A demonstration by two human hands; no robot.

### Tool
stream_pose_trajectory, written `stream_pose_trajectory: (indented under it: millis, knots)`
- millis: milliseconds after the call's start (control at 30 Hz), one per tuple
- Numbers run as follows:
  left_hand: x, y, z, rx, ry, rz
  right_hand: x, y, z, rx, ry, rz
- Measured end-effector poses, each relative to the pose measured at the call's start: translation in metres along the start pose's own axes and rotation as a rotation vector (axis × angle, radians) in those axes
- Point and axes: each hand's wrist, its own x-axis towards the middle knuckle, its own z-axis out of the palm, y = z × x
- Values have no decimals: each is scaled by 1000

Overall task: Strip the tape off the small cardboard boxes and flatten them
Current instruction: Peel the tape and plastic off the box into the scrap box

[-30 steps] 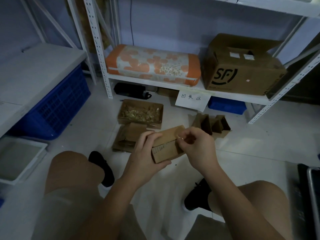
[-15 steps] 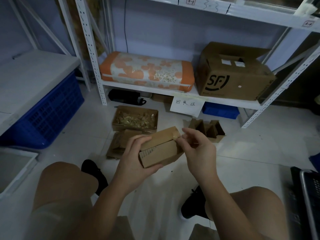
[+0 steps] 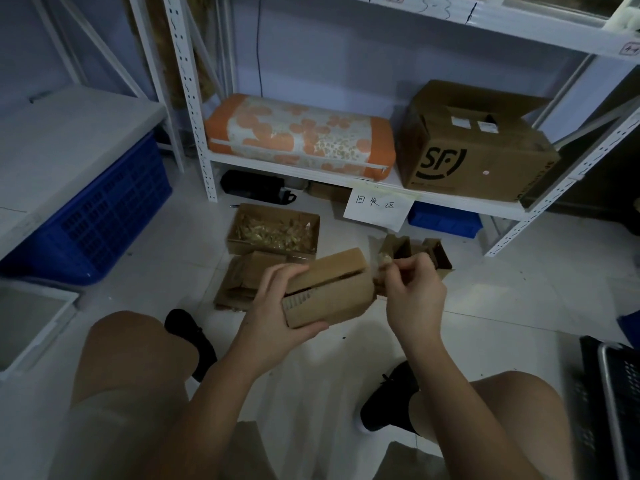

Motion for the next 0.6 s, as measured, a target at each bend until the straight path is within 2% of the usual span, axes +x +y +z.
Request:
stream_pose_trajectory:
  millis: [100, 200, 433, 600]
  knots:
    - [4, -7, 2, -4, -8, -37, -3, -9, 0, 117, -16, -34]
    - [7, -10, 3, -47, -5, -58, -6, -6, 2, -6, -45, -138]
    - [8, -14, 2, -94, -41, -65, -6, 2, 5, -149, -73, -223]
    - [10, -18, 3, -120, -7, -102, -11, 17, 15, -379, -213, -475]
